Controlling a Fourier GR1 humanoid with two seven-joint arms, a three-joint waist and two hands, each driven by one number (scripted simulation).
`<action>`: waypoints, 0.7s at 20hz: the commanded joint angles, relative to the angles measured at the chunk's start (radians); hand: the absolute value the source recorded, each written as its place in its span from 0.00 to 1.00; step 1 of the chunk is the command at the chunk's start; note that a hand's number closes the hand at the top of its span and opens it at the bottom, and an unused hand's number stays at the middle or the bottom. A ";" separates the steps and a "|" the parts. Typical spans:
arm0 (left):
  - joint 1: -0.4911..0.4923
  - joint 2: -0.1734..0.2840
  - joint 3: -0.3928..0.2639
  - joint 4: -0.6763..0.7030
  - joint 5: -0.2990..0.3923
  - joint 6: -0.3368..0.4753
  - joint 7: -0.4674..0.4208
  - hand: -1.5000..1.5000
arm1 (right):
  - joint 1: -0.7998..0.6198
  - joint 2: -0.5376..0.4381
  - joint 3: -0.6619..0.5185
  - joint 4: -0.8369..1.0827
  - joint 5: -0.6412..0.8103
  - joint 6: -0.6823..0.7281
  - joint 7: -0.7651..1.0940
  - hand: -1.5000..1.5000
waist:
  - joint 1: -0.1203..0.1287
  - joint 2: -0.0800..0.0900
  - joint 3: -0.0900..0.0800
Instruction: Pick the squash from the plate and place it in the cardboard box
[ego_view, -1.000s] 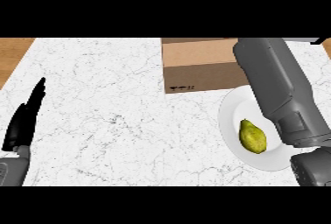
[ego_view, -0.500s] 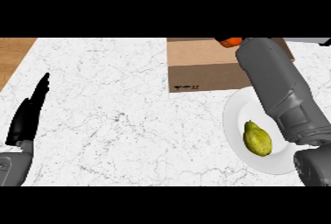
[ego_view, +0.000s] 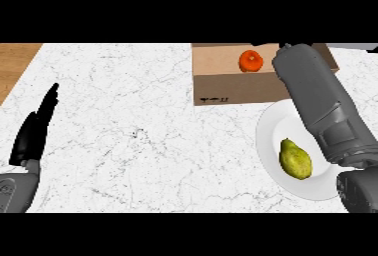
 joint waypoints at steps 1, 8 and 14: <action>0.008 0.017 0.016 -0.002 0.007 -0.014 -0.009 0.50 | -0.012 -0.003 -0.040 -0.022 -0.034 -0.099 -0.074 0.00 | -0.002 -0.006 0.000; 0.003 -0.007 0.015 0.007 -0.011 0.013 0.033 0.50 | 0.052 -0.020 -0.155 -0.105 -0.192 -0.129 -0.305 0.00 | -0.053 -0.024 0.000; 0.033 0.021 0.049 -0.032 0.001 -0.013 0.064 0.50 | 0.110 -0.030 -0.196 -0.151 -0.291 -0.087 -0.382 0.00 | -0.081 -0.039 -0.001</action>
